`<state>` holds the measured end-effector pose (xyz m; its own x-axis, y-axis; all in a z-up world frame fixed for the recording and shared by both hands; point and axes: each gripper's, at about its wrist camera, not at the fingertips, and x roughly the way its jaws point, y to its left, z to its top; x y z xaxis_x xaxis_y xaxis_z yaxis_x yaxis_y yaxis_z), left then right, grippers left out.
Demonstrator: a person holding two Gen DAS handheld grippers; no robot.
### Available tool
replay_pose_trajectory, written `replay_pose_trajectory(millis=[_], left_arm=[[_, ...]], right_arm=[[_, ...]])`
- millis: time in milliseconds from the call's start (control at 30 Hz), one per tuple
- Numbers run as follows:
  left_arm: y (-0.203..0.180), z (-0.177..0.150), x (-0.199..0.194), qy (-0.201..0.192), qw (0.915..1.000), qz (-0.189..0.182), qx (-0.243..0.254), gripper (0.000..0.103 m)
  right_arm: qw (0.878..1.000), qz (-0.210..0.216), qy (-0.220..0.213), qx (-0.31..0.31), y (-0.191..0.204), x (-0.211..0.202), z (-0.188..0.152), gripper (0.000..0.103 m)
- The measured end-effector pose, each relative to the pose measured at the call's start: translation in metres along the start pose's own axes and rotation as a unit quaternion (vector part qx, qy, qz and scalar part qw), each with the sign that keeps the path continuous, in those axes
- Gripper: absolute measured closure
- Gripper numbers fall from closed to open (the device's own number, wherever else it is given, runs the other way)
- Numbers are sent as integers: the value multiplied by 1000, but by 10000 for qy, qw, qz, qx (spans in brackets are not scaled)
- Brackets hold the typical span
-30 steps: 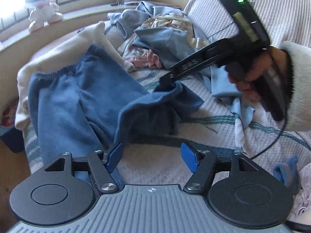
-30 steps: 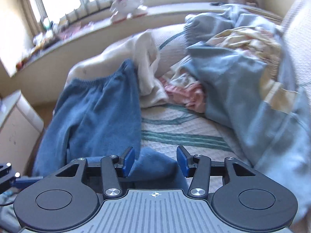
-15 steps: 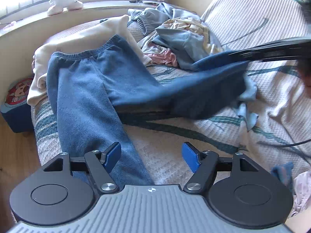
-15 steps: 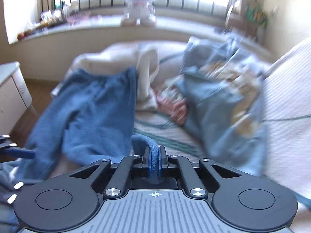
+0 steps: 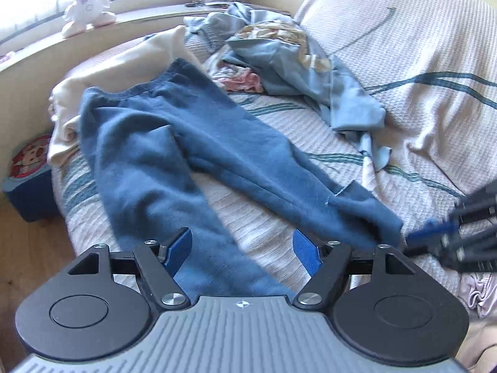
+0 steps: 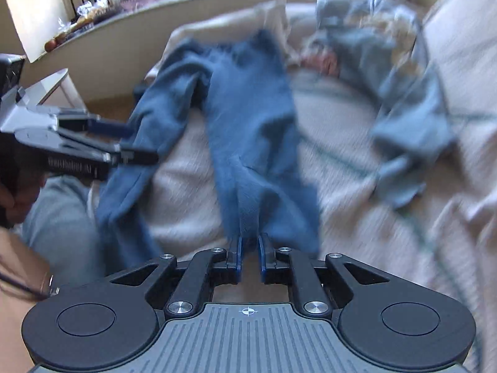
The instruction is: Fold clothes
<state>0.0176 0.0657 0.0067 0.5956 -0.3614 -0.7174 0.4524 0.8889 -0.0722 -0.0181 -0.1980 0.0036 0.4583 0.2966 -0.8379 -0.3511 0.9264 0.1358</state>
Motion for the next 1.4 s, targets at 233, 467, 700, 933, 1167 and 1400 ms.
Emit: replay_pose_trajectory(millis=[233,467,700,933,1167,1400], left_arm=[[2,3,-3,-126,9995,-69,-289,33],[-27,9,11,-11,9967,-775,-241,33],[-77,2,47,552,9931,-1025,153,34],[-83,-1,60,653,9923,-1053,-29,59],[-81,2,56,548,9899,-1303,-142,94],[-79,23,20,12,9894,-1447,-145,98]], right_arm=[[9998,18,-176,89,-11,-34,-2,76],[9960,5,-780,446,-58,-10,22,76],[9983,332,-250,406,-78,40,39,70],[9981,596,-96,85,-75,55,27,71],[9982,550,-235,15,-74,43,24,99],[9931,538,-1030,137,-78,-19,35,101]])
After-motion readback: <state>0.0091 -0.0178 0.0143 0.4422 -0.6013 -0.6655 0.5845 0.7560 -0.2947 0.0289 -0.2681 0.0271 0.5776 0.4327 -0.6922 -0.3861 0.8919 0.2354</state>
